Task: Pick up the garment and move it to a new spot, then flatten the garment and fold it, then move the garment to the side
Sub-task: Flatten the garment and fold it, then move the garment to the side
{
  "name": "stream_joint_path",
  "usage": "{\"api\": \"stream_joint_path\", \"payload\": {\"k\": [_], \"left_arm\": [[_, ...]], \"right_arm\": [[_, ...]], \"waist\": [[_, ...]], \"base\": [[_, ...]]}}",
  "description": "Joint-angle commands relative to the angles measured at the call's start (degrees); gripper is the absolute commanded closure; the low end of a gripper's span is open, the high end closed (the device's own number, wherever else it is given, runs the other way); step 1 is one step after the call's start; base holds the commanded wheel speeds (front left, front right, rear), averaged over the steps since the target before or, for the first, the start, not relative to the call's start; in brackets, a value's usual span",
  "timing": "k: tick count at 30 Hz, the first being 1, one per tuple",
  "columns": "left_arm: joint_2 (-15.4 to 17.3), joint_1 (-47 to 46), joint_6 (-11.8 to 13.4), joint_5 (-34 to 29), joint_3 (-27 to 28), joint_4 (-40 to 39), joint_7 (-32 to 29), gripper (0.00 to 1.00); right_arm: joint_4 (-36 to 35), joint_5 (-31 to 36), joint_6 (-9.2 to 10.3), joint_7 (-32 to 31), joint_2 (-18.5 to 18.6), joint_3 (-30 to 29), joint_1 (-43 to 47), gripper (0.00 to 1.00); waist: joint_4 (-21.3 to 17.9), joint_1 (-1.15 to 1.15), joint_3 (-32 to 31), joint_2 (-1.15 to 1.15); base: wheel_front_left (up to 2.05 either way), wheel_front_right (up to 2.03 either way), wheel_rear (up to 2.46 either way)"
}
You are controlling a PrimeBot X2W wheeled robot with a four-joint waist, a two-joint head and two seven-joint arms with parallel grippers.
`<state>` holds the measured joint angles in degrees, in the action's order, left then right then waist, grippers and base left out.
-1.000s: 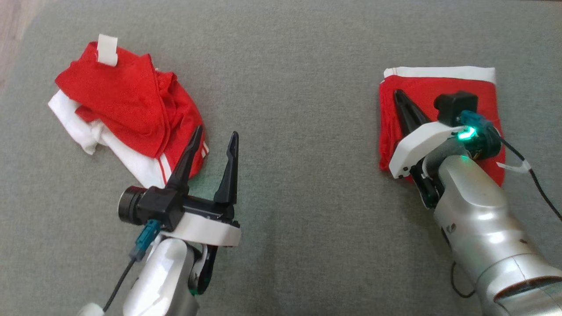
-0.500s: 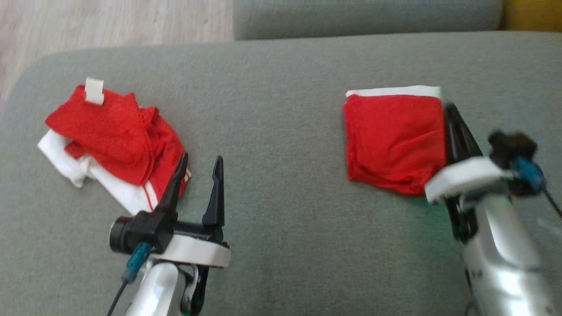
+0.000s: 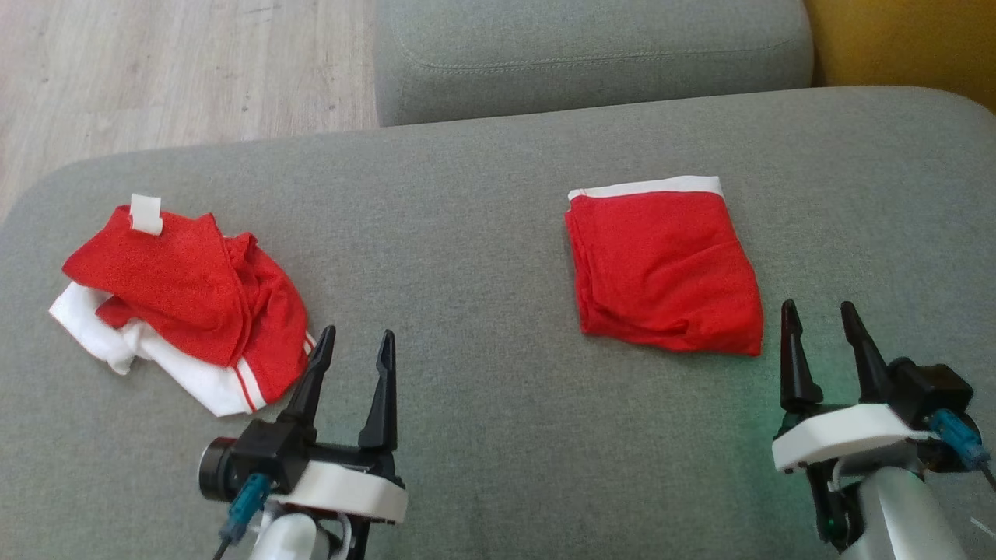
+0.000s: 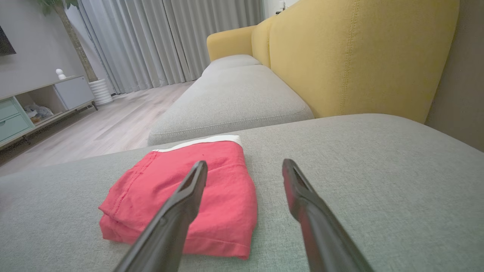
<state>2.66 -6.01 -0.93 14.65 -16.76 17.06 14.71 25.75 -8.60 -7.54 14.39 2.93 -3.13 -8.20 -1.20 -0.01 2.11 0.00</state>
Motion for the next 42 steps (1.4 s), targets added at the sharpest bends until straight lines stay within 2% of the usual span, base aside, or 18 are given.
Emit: {"api": "stream_joint_path", "payload": {"k": [1, 8, 14, 25, 31, 32, 33, 42], "left_arm": [[0.21, -1.43, 0.43, 0.25, 1.91, -1.54, 0.29, 0.0], [0.21, -2.67, 0.25, 0.13, 1.49, -1.86, 0.29, 0.0], [0.21, -4.61, -0.11, -0.32, 0.93, -1.8, 0.29, 0.0], [0.21, -7.9, -0.65, -0.41, -0.33, -0.91, 0.29, 0.0], [0.21, -8.47, -0.62, -0.4, -0.34, -0.58, 0.29, 0.0], [0.21, -8.48, -0.63, -0.41, -0.31, -0.53, 0.29, 0.0], [0.21, -8.48, -0.62, -0.43, -0.27, -0.44, 0.29, 0.0], [0.21, -8.02, -0.24, -0.34, 0.67, -0.29, 0.29, 0.0]], "right_arm": [[-2.35, -0.19, 0.05, 0.61, -0.04, 1.61, -1.65, 0.0], [-3.26, 0.57, 0.05, -0.47, -0.04, 0.9, -2.74, 0.0], [-1.17, 0.95, 0.05, -5.55, -0.05, -0.45, -8.13, 0.0], [12.27, 3.31, 0.05, -15.26, -0.05, -8.53, -19.75, 0.0], [20.82, 5.13, 0.05, -19.52, -0.02, -8.32, -24.26, 0.0], [22.07, 5.21, 0.05, -20.2, 0.02, -7.57, -24.67, 0.11], [23.01, 5.3, 0.05, -20.4, 0.32, -6.9, -25.05, 1.0], [24.7, 7.68, 0.05, -18.05, 6.3, -0.54, -28.33, 1.0]], "waist": [[0.06, 0.01, 0.09, 0.0], [1.02, 0.01, 1.78, 0.0], [2.79, 0.01, 5.64, 0.0], [6.27, 0.01, 10.41, 0.0], [7.06, 0.01, 11.19, 0.0], [7.05, 0.01, 11.18, 0.0], [7.01, 0.01, 11.12, 0.0], [4.55, 0.01, 9.23, 0.0]], "base": [[0.0, 0.0, 0.0], [0.0, 0.0, 0.0], [0.0, 0.0, 0.0], [0.0, 0.0, 0.0], [0.0, 0.0, 0.0], [0.0, 0.0, 0.0], [0.0, 0.0, 0.0], [0.0, 0.0, 0.0]]}}
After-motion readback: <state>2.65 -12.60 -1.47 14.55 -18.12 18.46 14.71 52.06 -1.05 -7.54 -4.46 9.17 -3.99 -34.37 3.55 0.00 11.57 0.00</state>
